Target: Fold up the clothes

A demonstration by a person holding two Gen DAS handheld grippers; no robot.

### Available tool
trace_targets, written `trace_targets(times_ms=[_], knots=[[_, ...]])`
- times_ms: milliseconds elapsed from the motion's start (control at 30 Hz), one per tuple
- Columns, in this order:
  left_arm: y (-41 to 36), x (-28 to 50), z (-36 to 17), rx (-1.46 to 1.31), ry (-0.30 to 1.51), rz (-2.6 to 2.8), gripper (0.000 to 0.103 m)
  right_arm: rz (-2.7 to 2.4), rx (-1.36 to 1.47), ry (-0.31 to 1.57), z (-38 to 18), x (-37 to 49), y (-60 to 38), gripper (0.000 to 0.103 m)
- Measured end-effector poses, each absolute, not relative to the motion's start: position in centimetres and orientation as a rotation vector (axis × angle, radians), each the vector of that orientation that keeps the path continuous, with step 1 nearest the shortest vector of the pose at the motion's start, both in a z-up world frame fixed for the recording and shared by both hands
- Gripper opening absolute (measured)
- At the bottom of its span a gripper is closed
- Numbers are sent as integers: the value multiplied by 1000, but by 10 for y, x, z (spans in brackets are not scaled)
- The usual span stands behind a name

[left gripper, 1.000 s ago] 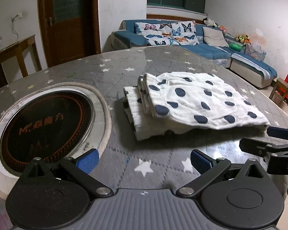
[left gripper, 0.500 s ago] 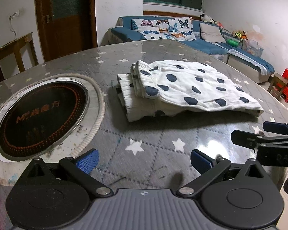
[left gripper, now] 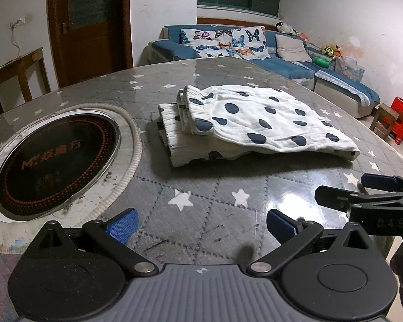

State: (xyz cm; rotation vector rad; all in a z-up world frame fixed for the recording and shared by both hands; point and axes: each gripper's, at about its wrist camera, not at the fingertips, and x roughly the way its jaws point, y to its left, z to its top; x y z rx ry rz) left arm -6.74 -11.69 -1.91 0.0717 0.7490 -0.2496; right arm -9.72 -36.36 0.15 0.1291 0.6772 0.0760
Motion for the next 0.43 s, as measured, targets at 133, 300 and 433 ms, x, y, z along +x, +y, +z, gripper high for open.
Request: trace_targets(times_ms=[133,300,433], knots=[[-118,-69,-19,71,749,-253,103,73,134,675,2,-98,-366,103],[-120,-70,-18,66,745,-258,103,72,141,670,3,-99,-368,103],[-121,-71,-17,69,745,-264,103,77,142,667,4,-100,-368,103]])
